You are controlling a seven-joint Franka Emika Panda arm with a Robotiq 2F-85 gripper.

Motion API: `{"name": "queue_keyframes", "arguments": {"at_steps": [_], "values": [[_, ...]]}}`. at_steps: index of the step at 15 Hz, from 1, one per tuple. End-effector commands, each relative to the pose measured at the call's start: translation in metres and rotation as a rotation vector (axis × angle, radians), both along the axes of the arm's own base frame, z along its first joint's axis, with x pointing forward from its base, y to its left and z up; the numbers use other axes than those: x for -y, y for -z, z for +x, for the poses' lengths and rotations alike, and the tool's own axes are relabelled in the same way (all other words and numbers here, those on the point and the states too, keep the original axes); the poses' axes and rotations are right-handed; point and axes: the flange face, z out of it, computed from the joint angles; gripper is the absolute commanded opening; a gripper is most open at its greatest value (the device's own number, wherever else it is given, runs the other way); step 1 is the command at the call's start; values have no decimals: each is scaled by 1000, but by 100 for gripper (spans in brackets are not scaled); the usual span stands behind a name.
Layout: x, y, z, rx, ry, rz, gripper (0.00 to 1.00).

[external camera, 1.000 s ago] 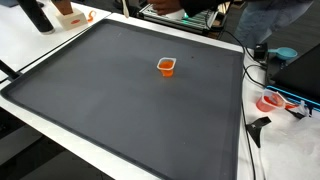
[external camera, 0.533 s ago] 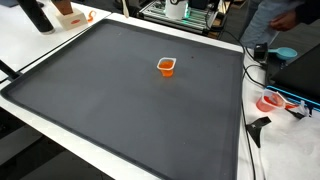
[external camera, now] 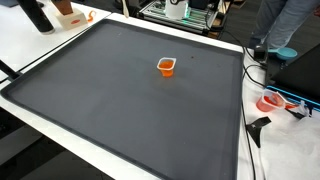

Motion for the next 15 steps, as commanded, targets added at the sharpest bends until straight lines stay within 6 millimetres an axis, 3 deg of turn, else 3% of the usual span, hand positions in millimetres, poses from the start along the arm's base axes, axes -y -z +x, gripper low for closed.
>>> {"name": "queue_keyframes", "arguments": {"at_steps": [1,12,13,15], "values": [[0,-1,0,-1,0,0,12],[0,-1,0,-1,0,0,12],[0,-1,0,-1,0,0,3],[-11,0,9,20,-63,24,3]]}}
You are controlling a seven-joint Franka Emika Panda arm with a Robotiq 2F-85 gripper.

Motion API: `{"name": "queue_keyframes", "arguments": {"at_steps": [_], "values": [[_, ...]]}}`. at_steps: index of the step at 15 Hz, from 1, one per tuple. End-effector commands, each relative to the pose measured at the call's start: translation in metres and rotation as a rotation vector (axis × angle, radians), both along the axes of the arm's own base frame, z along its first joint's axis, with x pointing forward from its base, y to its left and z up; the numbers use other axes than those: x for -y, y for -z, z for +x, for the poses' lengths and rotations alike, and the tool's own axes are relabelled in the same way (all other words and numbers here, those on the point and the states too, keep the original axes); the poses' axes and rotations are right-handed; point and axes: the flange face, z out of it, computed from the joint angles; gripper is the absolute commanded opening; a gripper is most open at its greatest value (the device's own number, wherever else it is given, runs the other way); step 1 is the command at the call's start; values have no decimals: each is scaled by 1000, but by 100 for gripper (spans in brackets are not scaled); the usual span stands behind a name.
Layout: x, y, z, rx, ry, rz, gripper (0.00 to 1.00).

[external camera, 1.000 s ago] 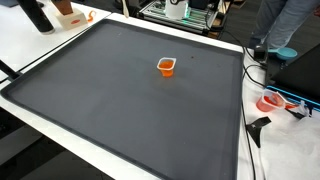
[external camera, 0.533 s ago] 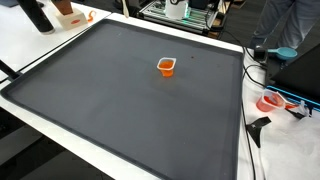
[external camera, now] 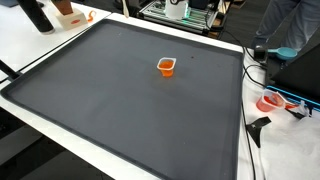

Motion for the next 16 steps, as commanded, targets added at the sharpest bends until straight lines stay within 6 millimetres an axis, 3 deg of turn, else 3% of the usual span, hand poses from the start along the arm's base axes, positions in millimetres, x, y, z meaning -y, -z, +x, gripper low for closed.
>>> {"name": "queue_keyframes", "arguments": {"at_steps": [1,9,13,16], "values": [[-15,0,11,28,-81,42,3],[-69,2,63,124,-247,205,3],[-91,11,92,120,-251,273,3],[-97,28,113,105,-247,304,3]]}}
